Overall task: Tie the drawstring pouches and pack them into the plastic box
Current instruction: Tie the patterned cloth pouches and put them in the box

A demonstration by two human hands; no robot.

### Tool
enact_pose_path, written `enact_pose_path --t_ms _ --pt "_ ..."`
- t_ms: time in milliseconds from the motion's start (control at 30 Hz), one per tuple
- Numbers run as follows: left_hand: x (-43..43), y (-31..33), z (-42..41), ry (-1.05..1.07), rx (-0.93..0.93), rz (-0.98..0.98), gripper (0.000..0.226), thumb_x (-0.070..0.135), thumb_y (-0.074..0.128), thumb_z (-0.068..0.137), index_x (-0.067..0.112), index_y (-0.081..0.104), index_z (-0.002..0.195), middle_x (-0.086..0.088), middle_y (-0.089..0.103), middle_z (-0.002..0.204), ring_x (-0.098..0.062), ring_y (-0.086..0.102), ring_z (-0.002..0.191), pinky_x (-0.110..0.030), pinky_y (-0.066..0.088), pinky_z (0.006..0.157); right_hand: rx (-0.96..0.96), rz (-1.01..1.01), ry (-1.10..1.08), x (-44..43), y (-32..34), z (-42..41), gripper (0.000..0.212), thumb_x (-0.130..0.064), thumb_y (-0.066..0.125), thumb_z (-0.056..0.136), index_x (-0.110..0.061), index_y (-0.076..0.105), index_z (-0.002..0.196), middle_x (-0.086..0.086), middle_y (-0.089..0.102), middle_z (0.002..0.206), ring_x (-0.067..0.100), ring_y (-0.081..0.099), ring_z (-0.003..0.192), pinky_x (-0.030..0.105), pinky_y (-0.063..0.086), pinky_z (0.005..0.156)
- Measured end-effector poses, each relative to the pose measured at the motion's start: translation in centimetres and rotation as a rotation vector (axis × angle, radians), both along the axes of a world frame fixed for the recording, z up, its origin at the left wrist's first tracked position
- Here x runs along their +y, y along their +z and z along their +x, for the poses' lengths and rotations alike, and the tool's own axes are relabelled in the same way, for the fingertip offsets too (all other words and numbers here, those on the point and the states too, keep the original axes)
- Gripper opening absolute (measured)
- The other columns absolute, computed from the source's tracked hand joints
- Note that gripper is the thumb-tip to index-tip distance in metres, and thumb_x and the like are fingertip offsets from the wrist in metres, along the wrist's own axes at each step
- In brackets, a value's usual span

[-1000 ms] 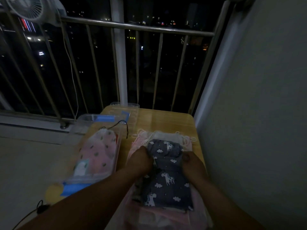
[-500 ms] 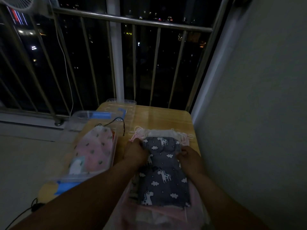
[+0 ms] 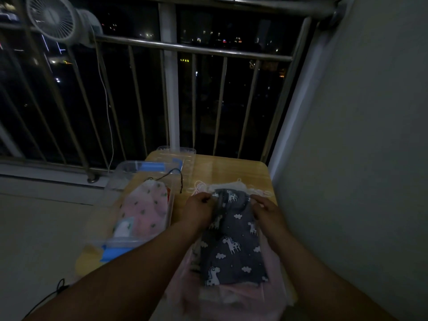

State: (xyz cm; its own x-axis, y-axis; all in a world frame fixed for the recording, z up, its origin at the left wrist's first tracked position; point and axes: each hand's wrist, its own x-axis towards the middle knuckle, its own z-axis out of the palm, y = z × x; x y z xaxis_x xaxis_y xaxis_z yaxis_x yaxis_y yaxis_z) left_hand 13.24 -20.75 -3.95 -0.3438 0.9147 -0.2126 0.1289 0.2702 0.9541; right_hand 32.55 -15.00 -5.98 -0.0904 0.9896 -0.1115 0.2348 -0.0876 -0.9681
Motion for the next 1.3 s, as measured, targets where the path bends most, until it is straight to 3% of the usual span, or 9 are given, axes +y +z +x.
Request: enact_pose_path --t_ms 167,300,467,567,667,867,1000,1167,1300 --pt "-1.3 1.8 -0.1 -0.048 -0.207 0.064 0.024 0.017 0.054 0.104 0.014 0.073 0.12 -0.015 0.072 0.119 -0.026 0.069 0.104 -0.039 0.059 0.093 -0.01 -0.098 -0.03 -1.6 1.4 -0.6 0.015 -0.035 0.062 0.101 -0.024 0.073 0.105 0.003 0.07 0.116 0.021 0.064 0.105 0.037 0.052 0.096" --pt "-2.9 3.7 0.4 -0.158 -0.392 0.122 0.028 0.01 0.05 0.103 0.01 0.072 0.12 -0.021 0.072 0.117 -0.038 0.068 0.108 -0.042 0.055 0.093 -0.017 -0.182 -0.005 -3.4 1.8 -1.0 0.057 -0.056 0.05 0.102 -0.01 0.064 0.132 0.007 0.068 0.124 0.025 0.062 0.113 0.041 0.049 0.102" --pt "-5.3 5.9 0.3 -0.222 -0.581 0.139 0.036 0.004 0.044 0.102 0.01 0.068 0.128 -0.022 0.071 0.123 -0.04 0.067 0.117 -0.045 0.054 0.101 0.224 -0.279 0.085 -4.7 2.7 -1.3 0.114 -0.1 0.045 0.064 -0.029 0.045 0.153 0.0 0.064 0.139 0.015 0.063 0.117 0.043 0.047 0.099" --pt "-6.3 6.5 -0.7 -0.177 -0.617 0.13 0.038 0.007 0.042 0.103 0.017 0.068 0.129 -0.019 0.069 0.128 -0.037 0.066 0.118 -0.048 0.05 0.108 0.463 -0.447 0.229 -6.0 3.6 -2.0 0.09 -0.084 0.029 0.088 -0.014 0.065 0.134 0.012 0.07 0.132 0.033 0.062 0.125 0.052 0.044 0.112" --pt "-7.5 6.9 -2.1 -0.067 -0.694 0.127 0.034 0.01 0.043 0.104 0.017 0.07 0.124 -0.022 0.07 0.123 -0.042 0.067 0.112 -0.049 0.055 0.099 0.628 -0.477 0.206 -7.7 4.2 -2.5 0.069 -0.065 0.035 0.101 -0.011 0.067 0.129 0.017 0.072 0.125 0.038 0.065 0.12 0.051 0.051 0.1" --pt "-10.2 5.3 -3.2 -0.039 -0.787 0.068 0.032 0.021 0.053 0.098 0.006 0.071 0.119 -0.025 0.07 0.114 -0.036 0.067 0.095 -0.046 0.051 0.094 0.594 -0.362 0.152 -9.4 4.4 -2.6 0.027 -0.019 0.054 0.104 -0.006 0.071 0.12 0.017 0.075 0.115 0.029 0.072 0.096 0.039 0.057 0.083" --pt "-10.4 4.0 -2.9 -0.007 -0.748 0.087 0.031 0.032 0.056 0.1 0.008 0.071 0.113 -0.027 0.068 0.12 -0.039 0.064 0.108 -0.057 0.044 0.108 0.584 -0.309 0.104 -10.0 4.7 -2.3 0.026 -0.013 0.054 0.104 -0.005 0.071 0.122 0.015 0.075 0.118 0.029 0.07 0.104 0.037 0.056 0.085" --pt "-10.5 3.3 -2.5 0.086 -0.735 0.051 0.028 0.03 0.054 0.102 0.013 0.072 0.089 -0.016 0.072 0.091 -0.031 0.067 0.082 -0.038 0.052 0.081 0.729 -0.321 -0.01 -9.3 5.5 -1.4 0.02 -0.01 0.05 0.106 -0.011 0.064 0.12 0.004 0.074 0.109 0.021 0.068 0.101 0.034 0.053 0.084" --pt "-10.4 3.9 -2.0 0.105 -0.72 0.067 0.026 0.027 0.049 0.106 0.01 0.069 0.102 -0.017 0.073 0.097 -0.03 0.068 0.086 -0.036 0.055 0.078 0.891 -0.365 -0.065 -9.2 6.9 -1.6 0.013 -0.009 0.055 0.104 -0.008 0.065 0.112 0.004 0.067 0.081 0.022 0.067 0.09 0.038 0.054 0.076"
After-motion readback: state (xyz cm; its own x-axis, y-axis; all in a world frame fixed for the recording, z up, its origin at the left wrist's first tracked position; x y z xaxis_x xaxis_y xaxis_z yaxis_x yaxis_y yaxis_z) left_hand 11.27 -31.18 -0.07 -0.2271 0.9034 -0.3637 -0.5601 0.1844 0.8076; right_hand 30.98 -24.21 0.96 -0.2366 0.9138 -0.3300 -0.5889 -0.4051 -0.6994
